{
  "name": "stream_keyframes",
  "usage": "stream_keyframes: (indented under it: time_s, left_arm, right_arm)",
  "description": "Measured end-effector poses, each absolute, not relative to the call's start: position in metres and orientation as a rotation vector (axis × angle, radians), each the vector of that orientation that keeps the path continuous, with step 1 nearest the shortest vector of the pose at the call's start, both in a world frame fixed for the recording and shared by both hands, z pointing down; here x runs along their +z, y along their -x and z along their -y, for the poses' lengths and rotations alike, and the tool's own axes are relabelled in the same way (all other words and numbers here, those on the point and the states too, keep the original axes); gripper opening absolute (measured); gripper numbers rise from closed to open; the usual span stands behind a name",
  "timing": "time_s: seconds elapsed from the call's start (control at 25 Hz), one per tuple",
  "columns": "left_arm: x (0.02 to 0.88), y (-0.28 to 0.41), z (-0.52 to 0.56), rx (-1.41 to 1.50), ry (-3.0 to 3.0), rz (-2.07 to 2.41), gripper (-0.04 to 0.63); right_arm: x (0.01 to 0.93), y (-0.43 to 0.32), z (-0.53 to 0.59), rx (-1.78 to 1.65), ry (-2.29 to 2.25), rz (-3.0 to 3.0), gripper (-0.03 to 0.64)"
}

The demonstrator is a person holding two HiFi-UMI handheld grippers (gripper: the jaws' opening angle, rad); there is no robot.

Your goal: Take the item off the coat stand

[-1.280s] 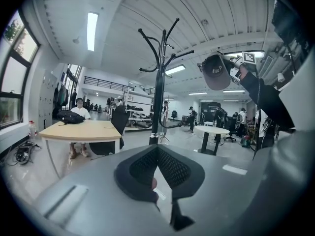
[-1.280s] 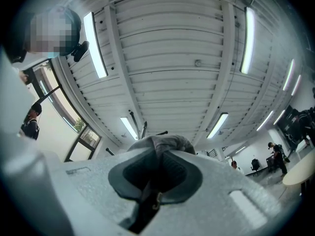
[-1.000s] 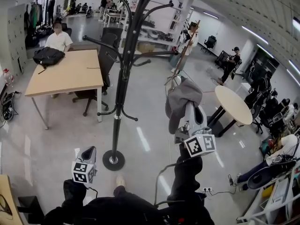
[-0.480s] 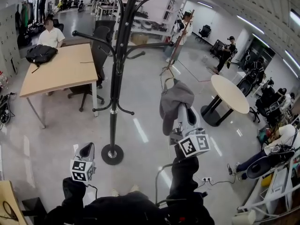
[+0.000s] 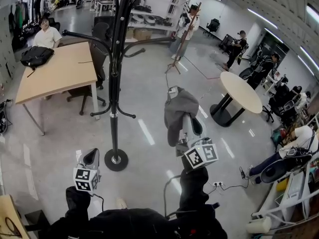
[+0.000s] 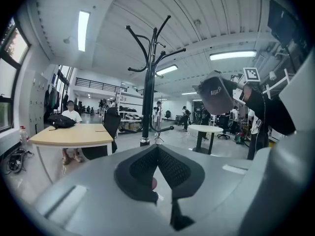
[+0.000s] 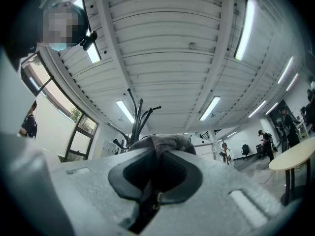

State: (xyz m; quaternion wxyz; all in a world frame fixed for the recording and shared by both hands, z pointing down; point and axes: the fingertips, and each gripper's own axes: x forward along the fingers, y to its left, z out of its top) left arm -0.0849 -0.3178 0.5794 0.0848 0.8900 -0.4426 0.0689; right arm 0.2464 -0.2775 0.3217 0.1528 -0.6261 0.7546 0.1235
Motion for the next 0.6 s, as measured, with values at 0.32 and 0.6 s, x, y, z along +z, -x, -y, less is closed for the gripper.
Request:
stream_keyframes:
  time_s: [0.32, 0.6]
  left_arm:
    - [0.569, 0.065, 0.312, 0.208, -2.653, 1.371, 0.002]
    - [0.559, 0.053, 0.300, 0.189, -2.625, 1.450, 0.003]
  right_arm:
    - [0.354, -0.262, 0.280, 0.244, 1.759, -2.217, 0.023]
    - [0.370, -0.264, 0.284, 0.189, 1.684, -2.300, 0.023]
